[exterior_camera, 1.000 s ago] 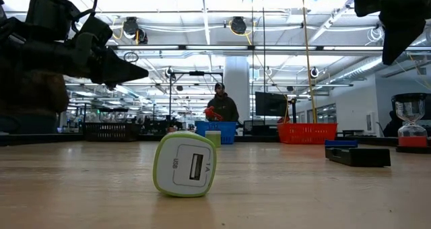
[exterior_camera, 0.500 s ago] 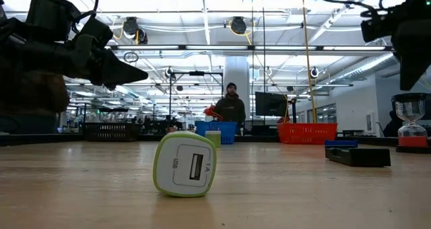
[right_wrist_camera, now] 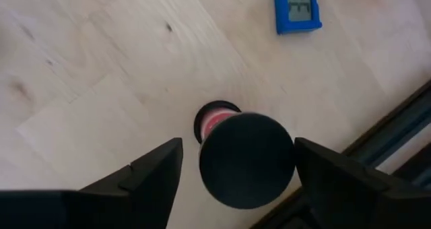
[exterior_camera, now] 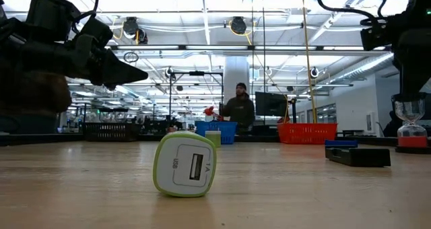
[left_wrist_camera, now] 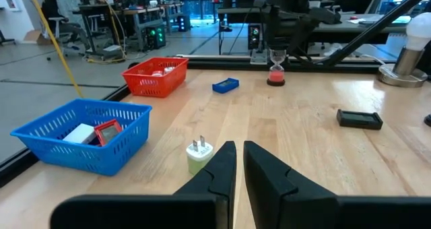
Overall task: Pick & Place Office items
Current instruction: Put the pink hourglass into the black basket
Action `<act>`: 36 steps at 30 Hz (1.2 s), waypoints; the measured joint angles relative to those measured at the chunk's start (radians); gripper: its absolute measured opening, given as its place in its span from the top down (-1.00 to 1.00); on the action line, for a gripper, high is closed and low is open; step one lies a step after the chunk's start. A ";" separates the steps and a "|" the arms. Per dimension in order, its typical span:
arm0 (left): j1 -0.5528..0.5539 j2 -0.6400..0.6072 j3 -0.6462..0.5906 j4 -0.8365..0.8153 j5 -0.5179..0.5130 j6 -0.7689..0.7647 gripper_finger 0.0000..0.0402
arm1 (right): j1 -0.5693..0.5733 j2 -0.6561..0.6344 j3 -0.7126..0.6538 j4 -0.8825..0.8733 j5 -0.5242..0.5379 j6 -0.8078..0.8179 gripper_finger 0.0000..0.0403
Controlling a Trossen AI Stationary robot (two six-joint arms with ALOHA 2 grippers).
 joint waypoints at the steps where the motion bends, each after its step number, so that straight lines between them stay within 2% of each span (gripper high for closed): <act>1: 0.000 0.000 0.000 0.000 0.000 0.000 0.81 | -0.002 0.000 -0.007 0.006 0.000 0.000 -0.34; 4: 0.000 0.000 0.000 0.000 0.000 -0.001 0.81 | -0.012 0.000 -0.045 0.042 -0.002 -0.005 -0.28; 10: 0.000 0.000 0.000 0.000 0.000 -0.001 0.81 | -0.041 0.000 -0.128 0.131 -0.078 -0.046 -0.19; 17: 0.000 0.000 0.000 0.000 0.000 -0.001 0.81 | -0.048 0.000 -0.133 0.126 -0.091 -0.053 0.05; 20: 0.000 0.000 0.000 0.000 0.000 -0.003 0.81 | -0.048 0.000 -0.133 0.146 -0.109 -0.047 0.07; 27: 0.000 0.000 0.000 0.000 0.000 -0.001 0.81 | -0.047 0.013 -0.104 0.391 -0.142 -0.061 0.07; 31: 0.000 0.000 0.000 0.002 -0.012 0.001 0.81 | -0.061 0.098 -0.021 0.502 -0.129 -0.164 0.07; 36: 0.000 0.000 0.000 0.002 -0.025 0.000 0.81 | -0.130 0.324 0.152 0.576 -0.131 -0.373 0.07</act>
